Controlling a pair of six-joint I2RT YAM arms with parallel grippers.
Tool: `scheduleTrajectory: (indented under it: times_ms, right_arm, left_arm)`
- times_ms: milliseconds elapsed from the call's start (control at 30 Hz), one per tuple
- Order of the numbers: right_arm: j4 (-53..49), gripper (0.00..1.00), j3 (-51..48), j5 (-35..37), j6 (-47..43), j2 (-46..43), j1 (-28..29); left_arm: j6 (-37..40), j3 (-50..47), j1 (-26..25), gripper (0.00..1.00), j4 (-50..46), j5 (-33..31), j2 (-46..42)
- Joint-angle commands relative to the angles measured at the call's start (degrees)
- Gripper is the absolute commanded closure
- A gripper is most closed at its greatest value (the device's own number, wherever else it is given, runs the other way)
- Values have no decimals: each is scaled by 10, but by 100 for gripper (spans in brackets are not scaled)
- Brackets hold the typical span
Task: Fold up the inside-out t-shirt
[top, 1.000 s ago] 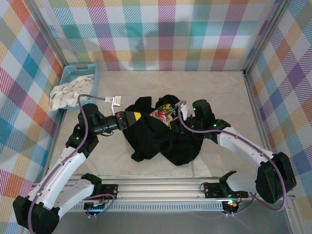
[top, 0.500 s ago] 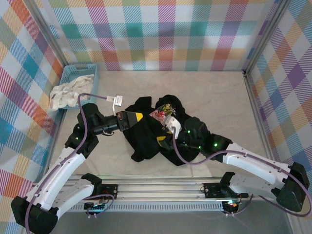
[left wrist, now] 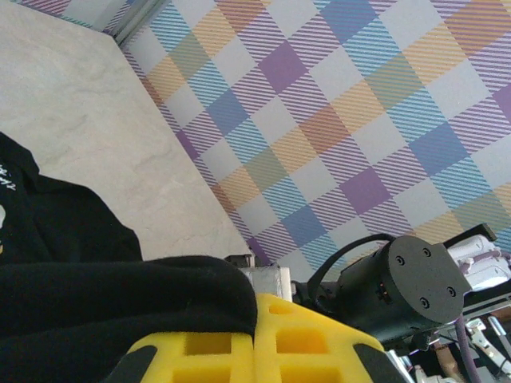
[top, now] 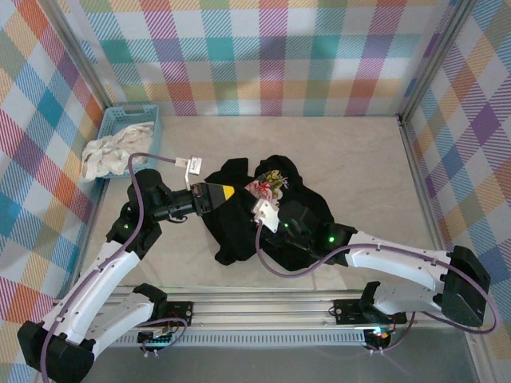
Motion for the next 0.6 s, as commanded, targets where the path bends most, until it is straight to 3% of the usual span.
scheduleTrajectory:
  times_ms: [0,100,300,567]
  right_arm:
    - [27,90,13,28,-22,-29,5]
    - [14,99,11,24,-35,-47,4]
    - [-29,100,18,-16,-44,-95,-3]
    - [-105,100,36,-244,20,-203,-129]
  left_arm:
    - [15,18,-5,100,-6,-2,-8]
    - [17,19,-4,100,-10,-8,-10]
    - [30,36,-3,100,-69,-66,-9]
    - [-20,35,51,100,-99,-141,-41]
